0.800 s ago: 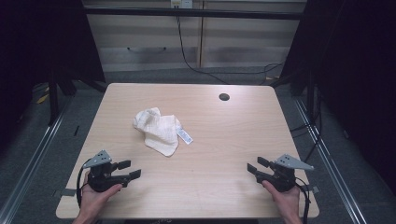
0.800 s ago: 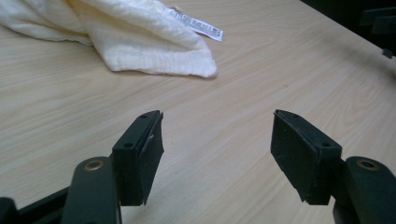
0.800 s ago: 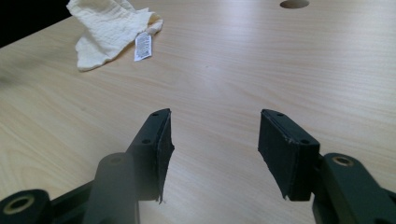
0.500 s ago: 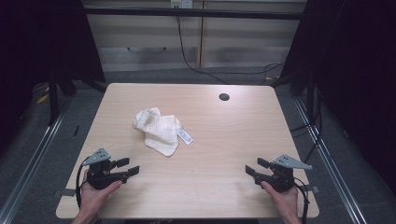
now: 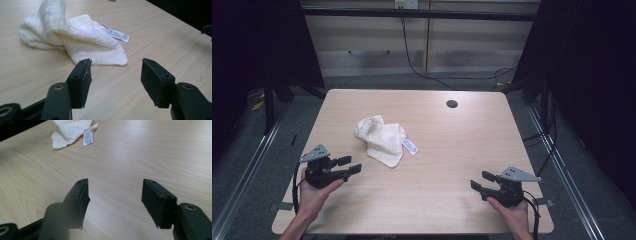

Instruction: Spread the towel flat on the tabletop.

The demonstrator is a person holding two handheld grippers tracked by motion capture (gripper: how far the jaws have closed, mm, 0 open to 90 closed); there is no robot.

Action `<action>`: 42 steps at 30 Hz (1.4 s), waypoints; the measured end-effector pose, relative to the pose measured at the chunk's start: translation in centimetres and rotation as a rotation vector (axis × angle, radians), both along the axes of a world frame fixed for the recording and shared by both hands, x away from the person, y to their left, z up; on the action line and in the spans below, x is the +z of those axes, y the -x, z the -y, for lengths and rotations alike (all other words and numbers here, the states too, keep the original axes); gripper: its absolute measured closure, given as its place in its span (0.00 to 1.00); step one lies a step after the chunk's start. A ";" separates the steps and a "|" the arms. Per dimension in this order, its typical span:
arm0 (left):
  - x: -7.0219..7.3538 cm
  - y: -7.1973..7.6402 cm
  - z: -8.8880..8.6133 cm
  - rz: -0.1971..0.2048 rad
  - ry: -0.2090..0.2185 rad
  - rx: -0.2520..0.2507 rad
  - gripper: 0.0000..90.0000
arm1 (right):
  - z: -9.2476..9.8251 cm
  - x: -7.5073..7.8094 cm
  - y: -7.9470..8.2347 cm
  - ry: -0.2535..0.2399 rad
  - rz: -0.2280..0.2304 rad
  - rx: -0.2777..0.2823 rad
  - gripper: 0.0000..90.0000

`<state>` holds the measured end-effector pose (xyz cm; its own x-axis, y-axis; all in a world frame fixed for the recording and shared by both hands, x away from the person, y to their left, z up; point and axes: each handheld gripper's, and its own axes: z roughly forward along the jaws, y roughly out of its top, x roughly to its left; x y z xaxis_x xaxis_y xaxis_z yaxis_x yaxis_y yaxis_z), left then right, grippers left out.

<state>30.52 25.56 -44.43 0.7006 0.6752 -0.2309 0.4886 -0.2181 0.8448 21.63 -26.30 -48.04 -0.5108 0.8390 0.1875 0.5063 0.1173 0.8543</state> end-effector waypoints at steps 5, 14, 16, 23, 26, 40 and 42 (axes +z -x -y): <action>1.3 -1.5 0.8 0.012 -0.040 -0.007 0.43 | -0.2 0.1 0.1 -0.006 -0.003 0.020 0.43; 1.2 -5.4 1.0 -0.001 -0.074 0.031 0.37 | 0.1 0.1 0.1 -0.011 -0.012 0.038 0.40; 0.8 -6.3 0.9 -0.011 -0.087 0.056 0.37 | 0.1 -0.1 0.2 -0.007 -0.029 0.041 0.39; 0.0 -9.2 1.1 -0.040 -0.108 0.071 0.39 | 0.2 -0.4 -0.2 0.007 -0.045 0.048 0.39; -0.6 -10.1 1.3 -0.055 -0.127 0.077 0.38 | 0.0 -0.3 -0.2 0.012 -0.046 0.051 0.38; -1.8 -13.3 1.8 -0.113 -0.146 0.064 0.46 | -0.1 -0.8 -0.2 0.019 -0.099 0.098 0.36; -2.2 -13.4 2.1 -0.128 -0.154 0.055 0.46 | -0.2 -0.9 -0.2 0.024 -0.105 0.110 0.36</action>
